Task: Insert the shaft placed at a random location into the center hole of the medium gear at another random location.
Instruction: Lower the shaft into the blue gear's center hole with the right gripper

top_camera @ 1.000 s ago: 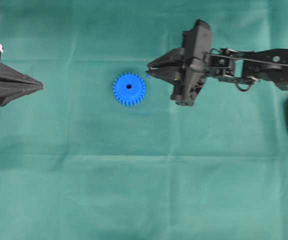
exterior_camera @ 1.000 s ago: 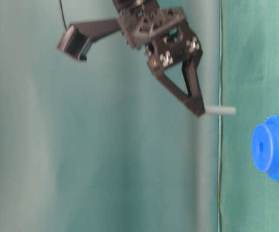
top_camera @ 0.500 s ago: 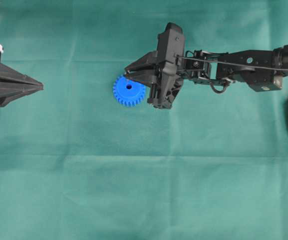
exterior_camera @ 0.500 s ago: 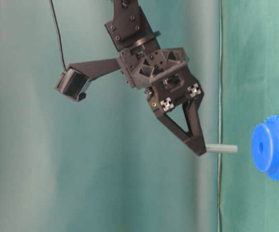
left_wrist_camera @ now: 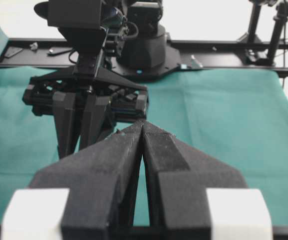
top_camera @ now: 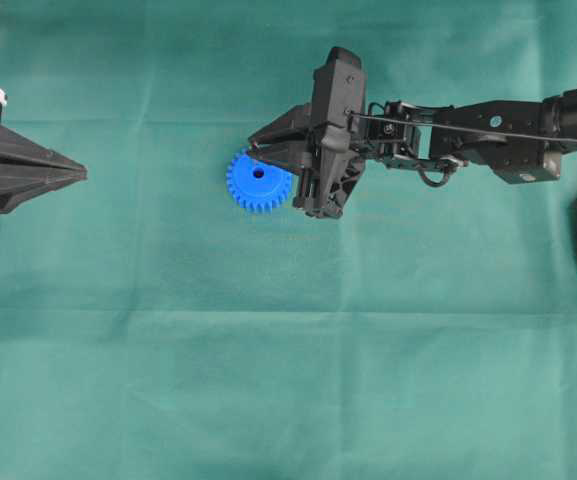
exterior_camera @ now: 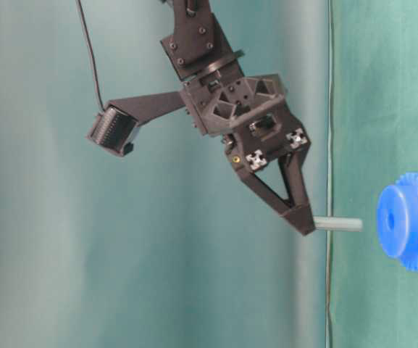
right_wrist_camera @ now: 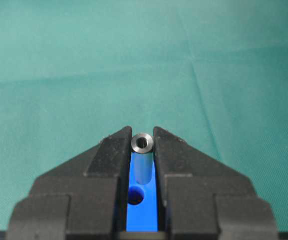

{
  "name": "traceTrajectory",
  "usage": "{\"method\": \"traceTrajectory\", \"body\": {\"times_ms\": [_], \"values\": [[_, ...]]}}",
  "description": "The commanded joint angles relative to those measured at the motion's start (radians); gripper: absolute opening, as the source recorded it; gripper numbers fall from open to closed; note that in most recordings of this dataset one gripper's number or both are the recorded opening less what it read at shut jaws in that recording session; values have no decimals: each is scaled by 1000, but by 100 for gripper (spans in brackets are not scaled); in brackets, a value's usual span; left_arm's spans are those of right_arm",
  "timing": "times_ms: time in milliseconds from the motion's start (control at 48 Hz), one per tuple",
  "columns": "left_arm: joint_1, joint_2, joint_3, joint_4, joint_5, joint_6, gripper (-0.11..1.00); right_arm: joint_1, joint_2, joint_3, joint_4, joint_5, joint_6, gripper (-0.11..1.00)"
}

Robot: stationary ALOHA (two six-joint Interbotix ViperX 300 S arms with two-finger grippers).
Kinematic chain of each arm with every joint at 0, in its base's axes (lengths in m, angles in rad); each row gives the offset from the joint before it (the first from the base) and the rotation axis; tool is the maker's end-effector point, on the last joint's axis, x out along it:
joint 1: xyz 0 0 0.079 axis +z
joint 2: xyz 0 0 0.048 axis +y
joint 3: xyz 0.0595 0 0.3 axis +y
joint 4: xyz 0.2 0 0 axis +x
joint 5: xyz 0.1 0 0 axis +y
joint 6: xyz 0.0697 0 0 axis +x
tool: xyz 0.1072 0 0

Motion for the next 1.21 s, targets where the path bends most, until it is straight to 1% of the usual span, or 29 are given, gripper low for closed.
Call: {"method": "traceTrajectory", "body": {"times_ms": [0, 292, 625, 750, 1042, 1188], "values": [[2, 9, -21, 2, -6, -2, 0, 3, -6, -23, 5, 3, -3, 13], [2, 9, -23, 2, -5, -2, 0, 3, 41, -28, 9, -2, 8, 13], [2, 9, -23, 2, -6, -2, 0, 3, 49, -28, 11, -3, 8, 13], [2, 9, -23, 2, -6, -2, 0, 3, 40, -28, 9, 3, 8, 13], [2, 9, -23, 3, -6, -2, 0, 3, -37, -23, 6, 15, 2, 13], [2, 9, -23, 2, -6, -2, 0, 3, -43, -21, 8, 18, 2, 13]]}}
